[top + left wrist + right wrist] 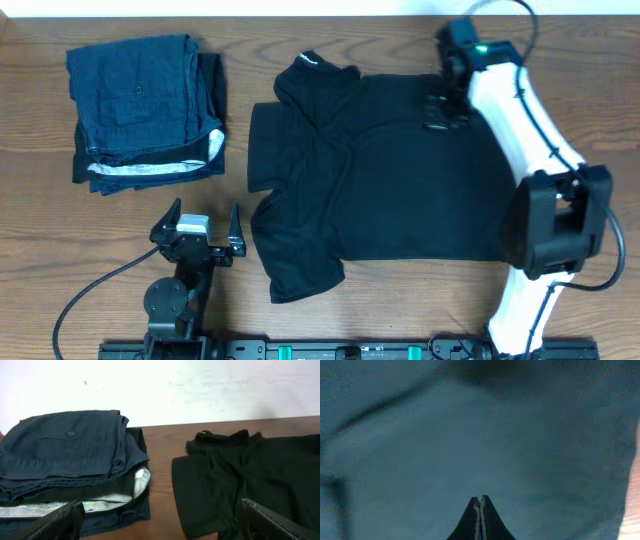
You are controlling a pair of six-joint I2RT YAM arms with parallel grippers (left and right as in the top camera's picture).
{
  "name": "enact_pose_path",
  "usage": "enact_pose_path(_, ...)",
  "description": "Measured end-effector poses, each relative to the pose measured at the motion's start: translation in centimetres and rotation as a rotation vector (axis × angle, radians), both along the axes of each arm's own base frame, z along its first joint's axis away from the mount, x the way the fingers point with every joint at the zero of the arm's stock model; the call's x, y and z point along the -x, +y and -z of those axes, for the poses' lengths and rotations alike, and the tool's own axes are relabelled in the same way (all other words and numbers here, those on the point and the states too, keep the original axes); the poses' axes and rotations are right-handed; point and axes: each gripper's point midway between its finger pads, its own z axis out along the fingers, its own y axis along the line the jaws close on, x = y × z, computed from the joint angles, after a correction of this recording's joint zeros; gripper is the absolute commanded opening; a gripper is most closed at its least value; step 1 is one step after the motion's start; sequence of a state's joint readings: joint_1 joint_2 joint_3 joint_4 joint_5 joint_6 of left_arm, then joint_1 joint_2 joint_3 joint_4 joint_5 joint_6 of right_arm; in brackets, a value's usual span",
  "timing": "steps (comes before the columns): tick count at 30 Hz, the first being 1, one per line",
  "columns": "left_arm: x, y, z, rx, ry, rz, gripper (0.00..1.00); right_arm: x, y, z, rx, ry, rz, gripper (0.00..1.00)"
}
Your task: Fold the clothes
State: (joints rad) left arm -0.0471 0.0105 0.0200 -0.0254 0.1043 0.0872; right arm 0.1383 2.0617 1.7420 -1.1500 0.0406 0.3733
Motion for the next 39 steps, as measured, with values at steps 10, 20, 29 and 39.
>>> enact_pose_path(10,0.0,0.0,0.0,0.0,0.0,0.0,0.98,4.4,-12.7,7.7,0.011,0.1,0.292,0.01)
enact_pose_path(20,0.0,0.0,0.0,0.0,0.0,0.0,0.98,4.2,-15.6,8.7,-0.088,-0.056,0.287,0.01)
enact_pose_path(29,0.0,0.0,0.0,0.0,0.0,0.0,0.98,6.4,-23.8,8.6,-0.014,-0.099,0.524,0.08)
enact_pose_path(39,0.0,0.0,0.0,0.0,0.0,0.0,0.98,5.6,-25.1,8.2,-0.106,-0.158,0.556,0.31)
